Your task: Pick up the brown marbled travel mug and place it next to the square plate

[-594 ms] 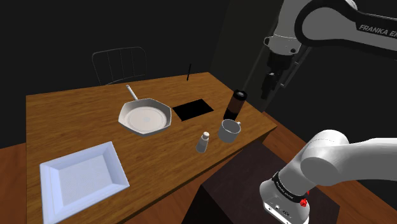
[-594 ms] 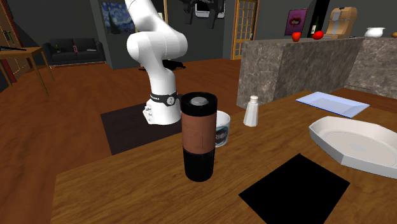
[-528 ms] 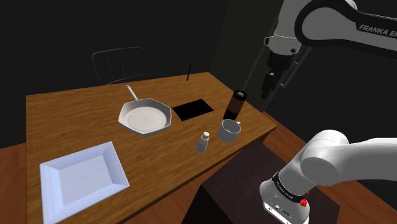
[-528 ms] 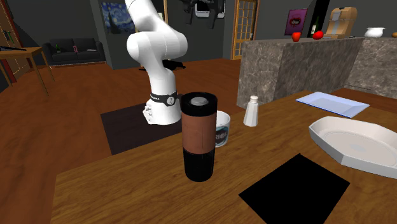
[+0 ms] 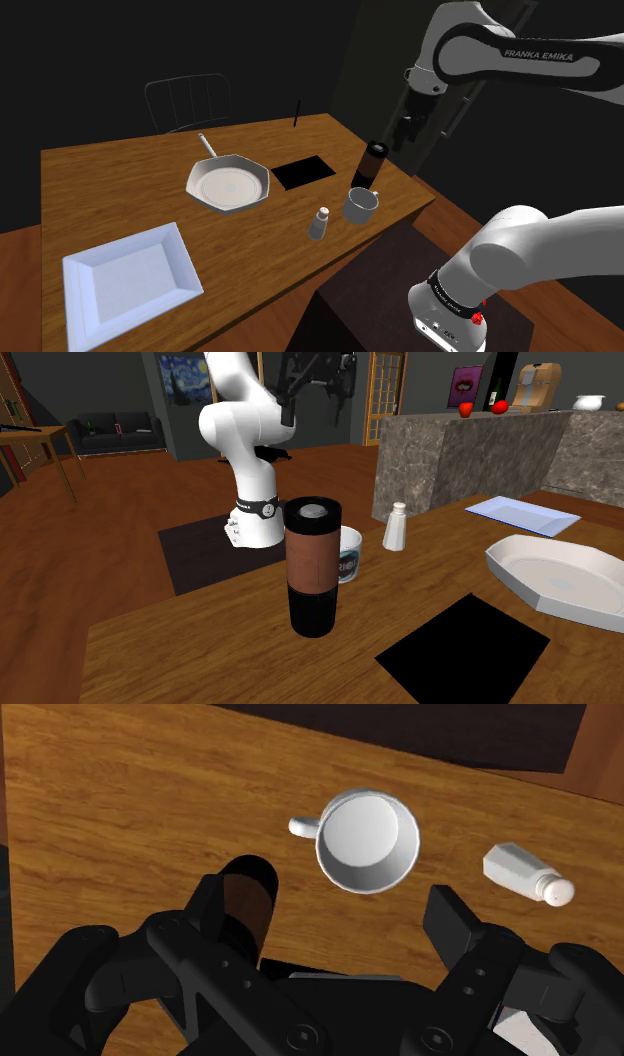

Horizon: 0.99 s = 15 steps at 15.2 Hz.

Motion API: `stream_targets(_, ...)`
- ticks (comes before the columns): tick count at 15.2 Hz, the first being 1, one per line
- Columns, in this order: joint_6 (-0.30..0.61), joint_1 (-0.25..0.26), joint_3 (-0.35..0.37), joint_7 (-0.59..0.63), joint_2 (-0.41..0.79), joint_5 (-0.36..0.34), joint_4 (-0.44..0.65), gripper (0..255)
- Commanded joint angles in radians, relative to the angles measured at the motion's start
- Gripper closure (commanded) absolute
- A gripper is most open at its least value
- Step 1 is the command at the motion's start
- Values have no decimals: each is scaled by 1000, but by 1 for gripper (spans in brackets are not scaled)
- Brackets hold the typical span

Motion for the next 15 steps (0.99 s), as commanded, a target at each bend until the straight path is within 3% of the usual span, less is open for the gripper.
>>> stream_targets(1,74,-14,-27,-1,52,1,-1,0)
stream_targets(8,296,-56,-128,-36,256,30,39,0)
stream_targets(15,397,-58,-140,-42,301,35,-13,0)
